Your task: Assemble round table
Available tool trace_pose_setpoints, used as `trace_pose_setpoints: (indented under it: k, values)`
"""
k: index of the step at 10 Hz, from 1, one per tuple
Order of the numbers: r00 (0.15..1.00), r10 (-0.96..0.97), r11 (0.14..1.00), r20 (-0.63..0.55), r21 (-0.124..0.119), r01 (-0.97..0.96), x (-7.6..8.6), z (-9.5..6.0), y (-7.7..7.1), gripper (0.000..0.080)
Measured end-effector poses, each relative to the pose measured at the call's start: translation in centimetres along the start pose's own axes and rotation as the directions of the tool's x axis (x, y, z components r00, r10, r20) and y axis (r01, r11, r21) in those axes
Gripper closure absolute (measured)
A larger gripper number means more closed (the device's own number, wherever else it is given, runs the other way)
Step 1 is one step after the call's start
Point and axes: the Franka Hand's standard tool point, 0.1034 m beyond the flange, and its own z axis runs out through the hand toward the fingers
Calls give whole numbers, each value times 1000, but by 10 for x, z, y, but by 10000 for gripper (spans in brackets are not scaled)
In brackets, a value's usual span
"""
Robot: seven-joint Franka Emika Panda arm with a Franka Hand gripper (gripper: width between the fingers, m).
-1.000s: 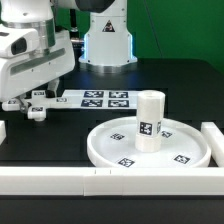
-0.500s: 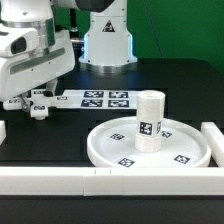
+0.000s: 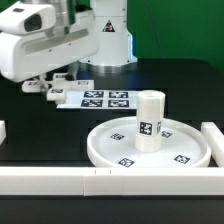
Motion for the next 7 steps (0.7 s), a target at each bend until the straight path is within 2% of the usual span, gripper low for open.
trace_pose_setpoints:
  k: [1, 2, 3, 4, 5, 7]
  values:
    - [998, 54, 998, 19, 20, -54, 22, -15, -12, 356]
    - [996, 85, 996, 32, 30, -86, 47, -32, -22, 354]
    - [991, 128, 991, 29, 21, -129, 69, -42, -27, 354]
    - [987, 158, 987, 21, 7, -158, 93, -47, -38, 354]
    - [989, 147, 989, 18, 3, -147, 109, -46, -44, 354]
    - [990, 140, 990, 20, 5, -140, 105, -44, -41, 354]
